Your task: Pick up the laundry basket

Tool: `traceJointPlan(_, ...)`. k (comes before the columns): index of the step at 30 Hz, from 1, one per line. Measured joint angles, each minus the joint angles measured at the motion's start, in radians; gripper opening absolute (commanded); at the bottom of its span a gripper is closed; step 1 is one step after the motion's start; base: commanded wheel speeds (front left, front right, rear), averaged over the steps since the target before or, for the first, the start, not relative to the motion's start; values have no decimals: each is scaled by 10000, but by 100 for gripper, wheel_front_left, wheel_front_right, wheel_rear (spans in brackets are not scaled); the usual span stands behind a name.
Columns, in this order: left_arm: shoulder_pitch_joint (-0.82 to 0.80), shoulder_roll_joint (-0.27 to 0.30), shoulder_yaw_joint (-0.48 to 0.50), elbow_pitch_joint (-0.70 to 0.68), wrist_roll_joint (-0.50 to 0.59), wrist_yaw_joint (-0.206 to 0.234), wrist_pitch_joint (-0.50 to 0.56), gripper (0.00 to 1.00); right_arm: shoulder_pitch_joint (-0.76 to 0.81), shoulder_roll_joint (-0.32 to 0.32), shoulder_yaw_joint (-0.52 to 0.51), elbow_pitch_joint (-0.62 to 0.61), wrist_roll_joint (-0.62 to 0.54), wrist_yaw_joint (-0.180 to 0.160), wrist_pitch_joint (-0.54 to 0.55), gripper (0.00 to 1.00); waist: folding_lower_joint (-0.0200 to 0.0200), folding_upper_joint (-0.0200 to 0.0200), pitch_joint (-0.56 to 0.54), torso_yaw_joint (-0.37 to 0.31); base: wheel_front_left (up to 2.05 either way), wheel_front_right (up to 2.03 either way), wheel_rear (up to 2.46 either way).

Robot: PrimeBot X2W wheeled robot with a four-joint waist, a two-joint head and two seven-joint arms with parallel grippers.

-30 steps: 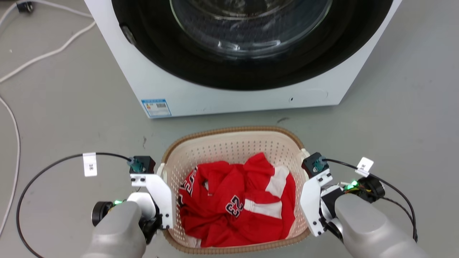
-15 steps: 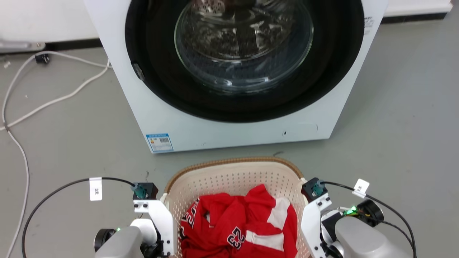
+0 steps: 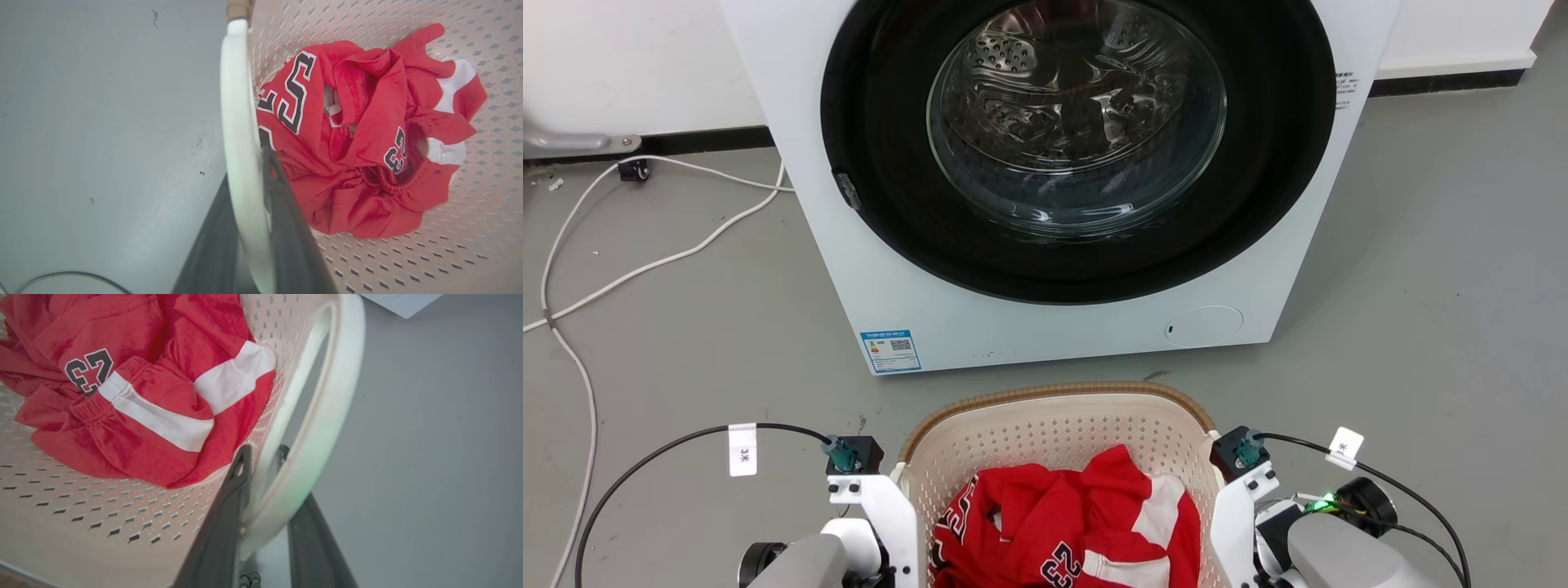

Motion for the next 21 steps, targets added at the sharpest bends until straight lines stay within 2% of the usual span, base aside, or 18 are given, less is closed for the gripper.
traceJointPlan(21, 18, 13, -439, 96, -506, -12, -138, 0, 1, -50, 991, 128, 1043, 0, -180, 0, 1, 0, 25, -17, 0, 0, 0)
